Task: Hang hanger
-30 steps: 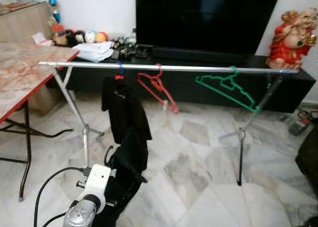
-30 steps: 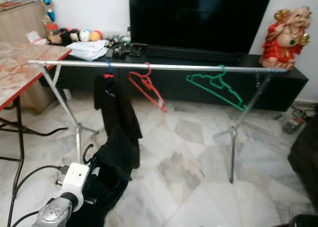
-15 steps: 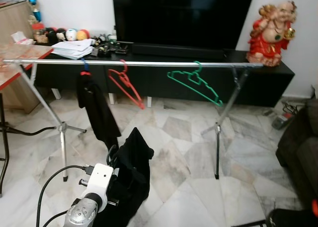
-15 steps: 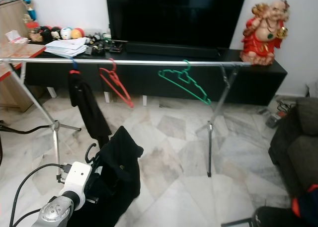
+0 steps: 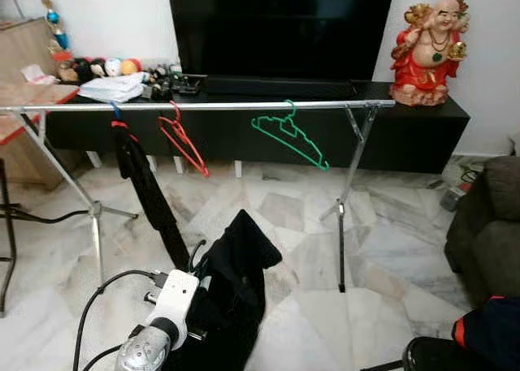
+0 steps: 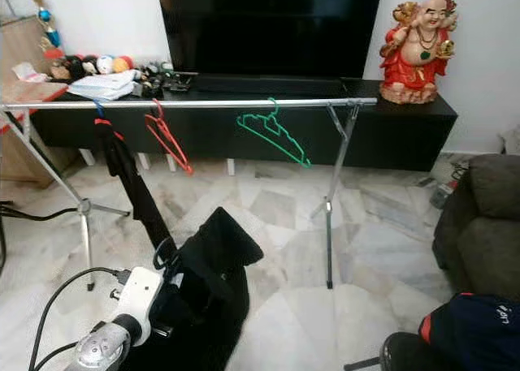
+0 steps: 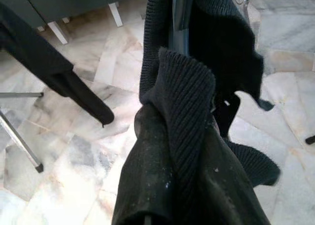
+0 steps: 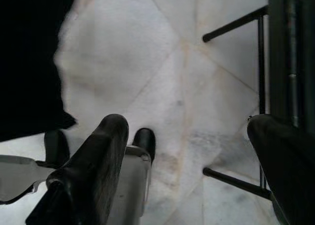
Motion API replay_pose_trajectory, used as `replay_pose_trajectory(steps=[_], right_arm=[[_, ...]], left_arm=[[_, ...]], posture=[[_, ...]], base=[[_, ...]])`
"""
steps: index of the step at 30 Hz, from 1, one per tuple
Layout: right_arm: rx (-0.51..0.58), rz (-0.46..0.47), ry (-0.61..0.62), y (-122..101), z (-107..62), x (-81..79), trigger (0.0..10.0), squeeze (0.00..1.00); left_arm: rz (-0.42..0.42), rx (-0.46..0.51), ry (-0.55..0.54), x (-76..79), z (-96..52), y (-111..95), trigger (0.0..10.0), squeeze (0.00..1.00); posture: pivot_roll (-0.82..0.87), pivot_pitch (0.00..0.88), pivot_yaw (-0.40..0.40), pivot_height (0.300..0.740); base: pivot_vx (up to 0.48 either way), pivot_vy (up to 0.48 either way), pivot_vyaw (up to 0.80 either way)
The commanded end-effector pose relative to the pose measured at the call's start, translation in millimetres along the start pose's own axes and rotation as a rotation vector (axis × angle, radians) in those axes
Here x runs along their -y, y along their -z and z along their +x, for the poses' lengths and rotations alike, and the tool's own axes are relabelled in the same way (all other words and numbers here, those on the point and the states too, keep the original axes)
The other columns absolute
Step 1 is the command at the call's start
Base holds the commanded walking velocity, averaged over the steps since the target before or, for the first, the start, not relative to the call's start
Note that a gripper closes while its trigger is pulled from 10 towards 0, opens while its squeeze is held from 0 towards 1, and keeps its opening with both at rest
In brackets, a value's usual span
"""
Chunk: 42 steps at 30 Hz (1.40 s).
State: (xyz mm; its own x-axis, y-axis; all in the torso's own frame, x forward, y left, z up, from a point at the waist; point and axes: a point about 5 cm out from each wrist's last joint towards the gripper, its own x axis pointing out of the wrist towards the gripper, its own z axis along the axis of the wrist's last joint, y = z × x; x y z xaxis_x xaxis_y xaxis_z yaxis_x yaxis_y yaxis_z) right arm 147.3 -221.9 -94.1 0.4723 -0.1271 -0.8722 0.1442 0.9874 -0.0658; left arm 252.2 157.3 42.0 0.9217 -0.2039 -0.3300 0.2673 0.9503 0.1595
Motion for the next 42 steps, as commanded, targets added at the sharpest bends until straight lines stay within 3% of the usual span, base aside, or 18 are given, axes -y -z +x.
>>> replay_pose_trajectory(steps=[1,42], right_arm=[[-0.007,0.019,-0.003,1.6,-0.1,-0.8,10.0,0.0],[-0.013,0.011,-0.034,4.1,-0.3,-3.9,10.0,0.0]], left_arm=[[0.012,0.019,-0.009,-0.7,0.1,-3.3,10.0,0.0],[0.016,0.056,-0.005,0.0,7.9,-8.2,10.0,0.0]], posture=[[0.02,0.0,0.041,0.74],[0.04,0.0,0.033,0.74]], base=[[0.3,0.0,0.0],[0.357,0.0,0.0]])
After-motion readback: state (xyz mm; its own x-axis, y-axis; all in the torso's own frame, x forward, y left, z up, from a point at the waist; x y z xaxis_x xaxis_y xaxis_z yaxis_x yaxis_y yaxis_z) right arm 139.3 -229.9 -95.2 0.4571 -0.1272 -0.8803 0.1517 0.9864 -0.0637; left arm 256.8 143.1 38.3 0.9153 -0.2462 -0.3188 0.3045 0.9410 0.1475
